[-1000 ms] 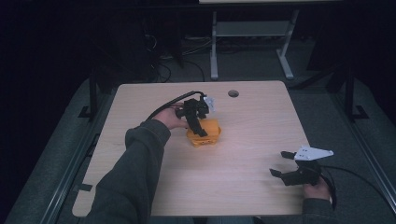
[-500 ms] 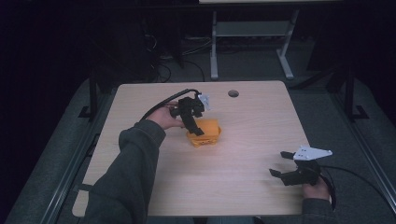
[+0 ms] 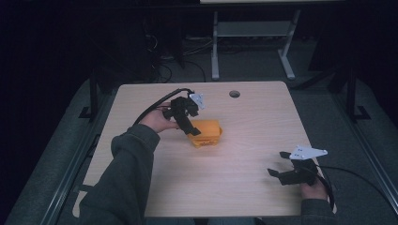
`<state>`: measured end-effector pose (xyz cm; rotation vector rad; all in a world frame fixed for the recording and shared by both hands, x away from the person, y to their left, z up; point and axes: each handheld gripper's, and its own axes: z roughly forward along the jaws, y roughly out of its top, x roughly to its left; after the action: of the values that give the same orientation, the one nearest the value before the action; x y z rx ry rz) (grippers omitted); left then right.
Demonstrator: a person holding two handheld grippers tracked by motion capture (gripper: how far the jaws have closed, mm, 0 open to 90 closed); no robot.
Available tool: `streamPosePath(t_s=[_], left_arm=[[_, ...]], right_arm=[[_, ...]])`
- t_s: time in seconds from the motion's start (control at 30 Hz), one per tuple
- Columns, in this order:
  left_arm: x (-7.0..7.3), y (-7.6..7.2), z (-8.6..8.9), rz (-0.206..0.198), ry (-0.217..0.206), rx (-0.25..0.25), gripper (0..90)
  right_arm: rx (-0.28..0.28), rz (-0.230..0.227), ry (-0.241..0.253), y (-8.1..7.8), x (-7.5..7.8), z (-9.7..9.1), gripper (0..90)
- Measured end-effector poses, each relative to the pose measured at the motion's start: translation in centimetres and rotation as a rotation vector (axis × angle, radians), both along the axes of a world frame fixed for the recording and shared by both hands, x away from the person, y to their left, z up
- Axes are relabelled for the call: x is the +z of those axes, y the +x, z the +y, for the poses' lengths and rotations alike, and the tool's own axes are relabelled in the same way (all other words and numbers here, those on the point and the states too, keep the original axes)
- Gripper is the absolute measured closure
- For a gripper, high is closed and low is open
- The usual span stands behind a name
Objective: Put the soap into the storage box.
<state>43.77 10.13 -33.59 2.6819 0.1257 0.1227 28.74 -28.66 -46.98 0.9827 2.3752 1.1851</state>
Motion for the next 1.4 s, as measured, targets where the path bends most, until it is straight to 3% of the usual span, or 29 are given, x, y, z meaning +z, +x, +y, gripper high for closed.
streamPosePath(t_s=[0.13,0.23,0.33,0.8,0.9,1.4], left_arm=[[-0.2,-0.7,0.6,0.01,0.008,0.014,19.5],[-0.1,-1.2,1.3,0.0,-0.032,0.016,20.3],[-0.1,-1.5,1.7,0.001,-0.016,0.023,20.0],[-0.1,-3.0,3.5,-0.006,-0.037,0.045,19.9],[-0.2,-3.3,3.7,-0.009,-0.057,0.046,20.0],[-0.8,-4.9,4.7,-0.006,-0.05,0.052,20.5]], right_arm=[[-0.004,0.002,-0.011,0.2,-0.1,0.5,13.9],[-0.003,0.011,-0.017,0.3,-0.3,0.8,13.8],[-0.007,0.012,-0.017,0.4,-0.3,1.0,13.8],[-0.015,-0.002,-0.021,0.3,-0.2,0.9,13.8],[-0.014,-0.003,-0.021,0.3,-0.2,0.8,13.8],[-0.014,-0.011,-0.024,0.1,-0.1,0.8,13.8]])
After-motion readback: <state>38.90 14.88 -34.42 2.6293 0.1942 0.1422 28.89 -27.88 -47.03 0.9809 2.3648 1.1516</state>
